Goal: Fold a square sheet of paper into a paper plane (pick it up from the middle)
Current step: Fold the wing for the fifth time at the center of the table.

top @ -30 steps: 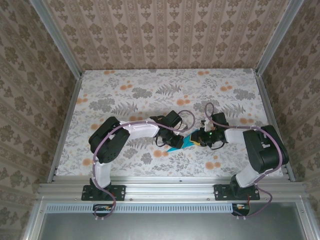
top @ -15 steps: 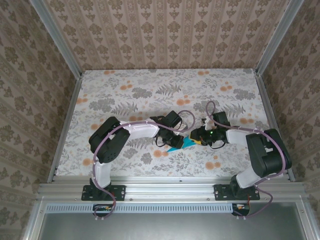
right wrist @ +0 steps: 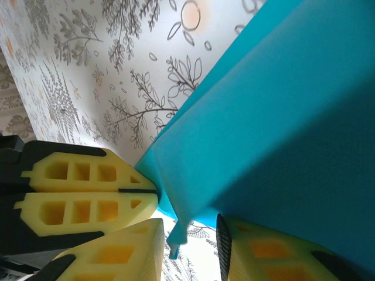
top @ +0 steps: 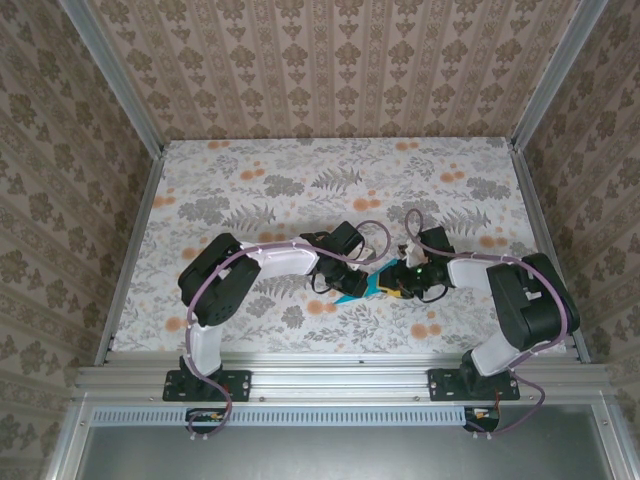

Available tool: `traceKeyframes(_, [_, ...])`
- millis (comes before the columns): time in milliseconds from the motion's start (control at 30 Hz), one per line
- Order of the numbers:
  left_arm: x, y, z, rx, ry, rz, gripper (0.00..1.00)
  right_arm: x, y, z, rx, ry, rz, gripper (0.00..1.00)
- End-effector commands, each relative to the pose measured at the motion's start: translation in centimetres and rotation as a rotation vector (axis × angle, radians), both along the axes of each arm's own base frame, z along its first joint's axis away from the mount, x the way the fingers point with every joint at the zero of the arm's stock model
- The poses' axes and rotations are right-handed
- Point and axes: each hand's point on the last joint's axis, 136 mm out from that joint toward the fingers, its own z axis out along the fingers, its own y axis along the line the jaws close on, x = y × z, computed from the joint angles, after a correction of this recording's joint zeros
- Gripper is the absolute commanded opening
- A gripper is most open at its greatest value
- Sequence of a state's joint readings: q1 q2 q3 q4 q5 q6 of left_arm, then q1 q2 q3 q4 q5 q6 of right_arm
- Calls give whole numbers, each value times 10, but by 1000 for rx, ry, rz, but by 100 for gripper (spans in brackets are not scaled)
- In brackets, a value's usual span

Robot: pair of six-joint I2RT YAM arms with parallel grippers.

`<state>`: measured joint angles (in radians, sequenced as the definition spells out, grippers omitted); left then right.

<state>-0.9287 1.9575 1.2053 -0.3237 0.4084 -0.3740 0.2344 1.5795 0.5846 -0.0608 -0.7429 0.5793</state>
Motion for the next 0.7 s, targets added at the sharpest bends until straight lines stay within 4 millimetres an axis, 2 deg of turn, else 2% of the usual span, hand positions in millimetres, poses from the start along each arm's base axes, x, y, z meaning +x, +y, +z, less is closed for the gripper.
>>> traceKeyframes(0, [-10,8,-22,50,39,-5,9,4,6,3,-7,-5,18,31])
traceKeyframes(133, [-10,8,-22,51,38,-7,9,4,7,1,-16,-5,19,25])
traceKeyframes(233, [-10,8,-20,48,37,-8,9,4,6,-1,-26,-2,21,18])
traceKeyframes(467, [-7,6,-5,21,19,-1,12,0,-11,-9,-155,-3,46,3])
traceKeyframes(667, [-6,5,11,-8,6,2,17,-2,-15,-18,-196,11,53,1])
